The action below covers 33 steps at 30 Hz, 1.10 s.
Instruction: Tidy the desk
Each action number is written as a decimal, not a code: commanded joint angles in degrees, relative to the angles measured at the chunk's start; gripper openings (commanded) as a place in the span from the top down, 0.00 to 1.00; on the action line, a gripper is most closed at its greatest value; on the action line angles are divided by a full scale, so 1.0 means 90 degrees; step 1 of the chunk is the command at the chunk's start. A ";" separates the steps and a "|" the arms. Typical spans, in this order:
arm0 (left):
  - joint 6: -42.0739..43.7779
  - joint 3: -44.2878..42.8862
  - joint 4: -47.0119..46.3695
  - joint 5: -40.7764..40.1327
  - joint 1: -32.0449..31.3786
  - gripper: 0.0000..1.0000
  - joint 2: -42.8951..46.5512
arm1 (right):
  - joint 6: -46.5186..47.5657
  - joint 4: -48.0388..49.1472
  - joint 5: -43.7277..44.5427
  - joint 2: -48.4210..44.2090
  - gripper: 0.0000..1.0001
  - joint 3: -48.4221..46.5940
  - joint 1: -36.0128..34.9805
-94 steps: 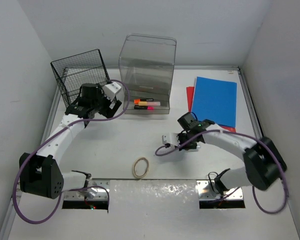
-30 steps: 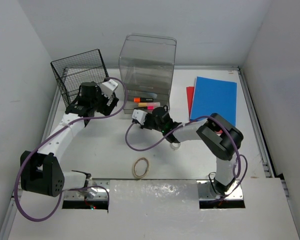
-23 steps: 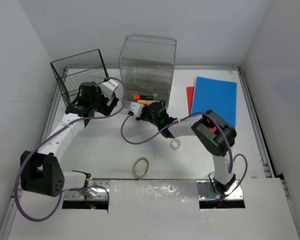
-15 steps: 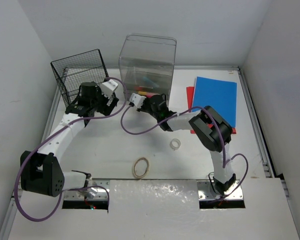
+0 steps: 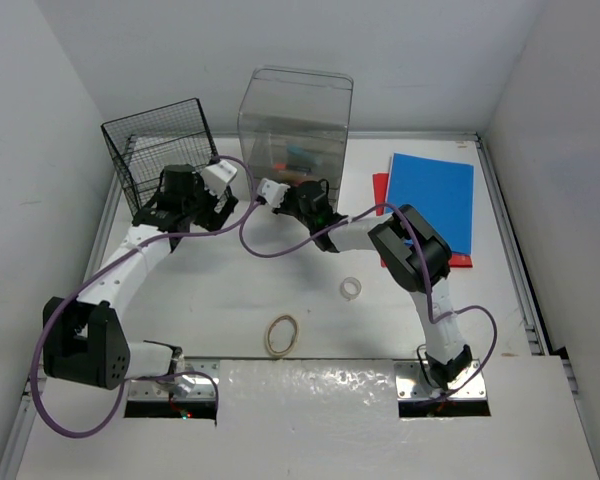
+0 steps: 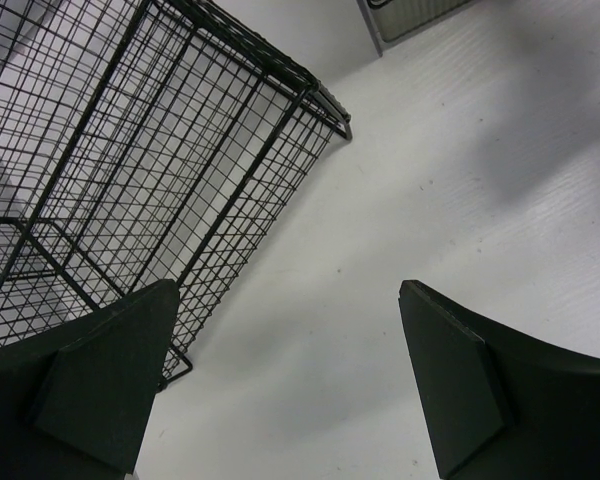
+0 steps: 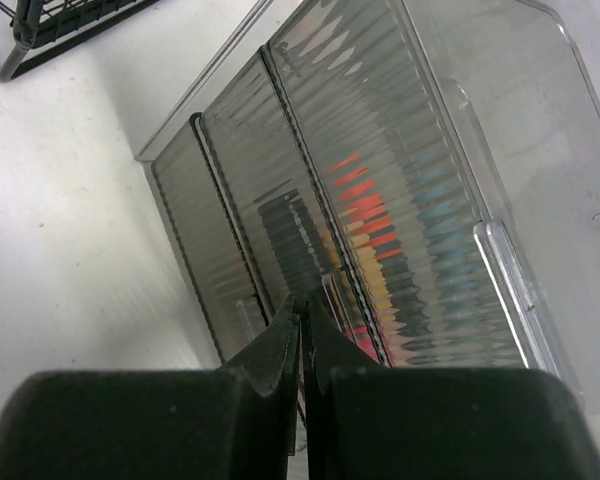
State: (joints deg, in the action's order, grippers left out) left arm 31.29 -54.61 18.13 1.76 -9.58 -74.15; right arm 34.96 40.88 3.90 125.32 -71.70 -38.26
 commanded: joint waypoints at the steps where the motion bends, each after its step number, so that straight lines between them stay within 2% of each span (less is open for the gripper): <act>1: 0.0068 -0.0006 -0.0149 0.0107 0.0127 0.09 -0.0062 | 0.0187 0.0291 0.0065 -0.0300 1.00 0.0066 0.0042; 7: 0.0029 -0.0045 -0.0208 0.0214 0.0176 0.09 -0.0189 | 0.0412 0.0185 0.0016 -0.0964 1.00 0.0730 -0.0338; 9: 0.0000 -0.0055 -0.0198 0.0253 0.0186 0.09 -0.0170 | 0.0490 -0.0117 -0.0042 -0.1218 0.79 0.0944 -0.0426; 10: -0.0019 -0.0046 -0.0179 0.0263 0.0186 0.09 -0.0150 | 0.0645 -0.0215 -0.0101 -0.1306 0.54 0.1148 -0.0465; 11: -0.0029 -0.0046 -0.0169 0.0273 0.0186 0.09 -0.0130 | 0.0647 -0.0245 -0.0053 -0.1375 0.45 0.1150 -0.0485; 14: -0.0049 -0.0055 -0.0169 0.0361 0.0186 0.09 -0.0111 | 0.1123 0.0026 0.0706 -0.1434 0.30 0.1598 -0.0534; 17: -0.0029 -0.0007 -0.0169 0.0361 0.0186 0.09 -0.0082 | 0.1766 0.1312 0.1904 -0.1015 0.29 0.1678 -0.0573; 21: 0.0020 0.0003 -0.0169 0.0361 0.0196 0.09 -0.0062 | 0.2852 0.1619 0.2855 -0.0146 0.31 0.1083 -0.0719; 24: 0.0020 -0.0016 -0.0159 0.0371 0.0186 0.09 -0.0081 | 0.3088 0.1640 0.2760 0.0138 0.30 0.0965 -0.0768; 27: 0.0039 0.0003 -0.0159 0.0391 0.0186 0.09 -0.0101 | 0.2903 0.1132 0.2692 0.0168 0.30 0.0741 -0.0768; 33: 0.0078 -0.0007 -0.0100 0.0478 0.0186 0.09 -0.0111 | 0.3576 0.1238 0.3042 0.0675 0.36 0.0213 -0.0768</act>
State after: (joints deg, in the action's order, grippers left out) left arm 31.51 -54.61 18.28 4.62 -8.58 -76.16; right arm 63.33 49.23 28.29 130.41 -66.87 -44.99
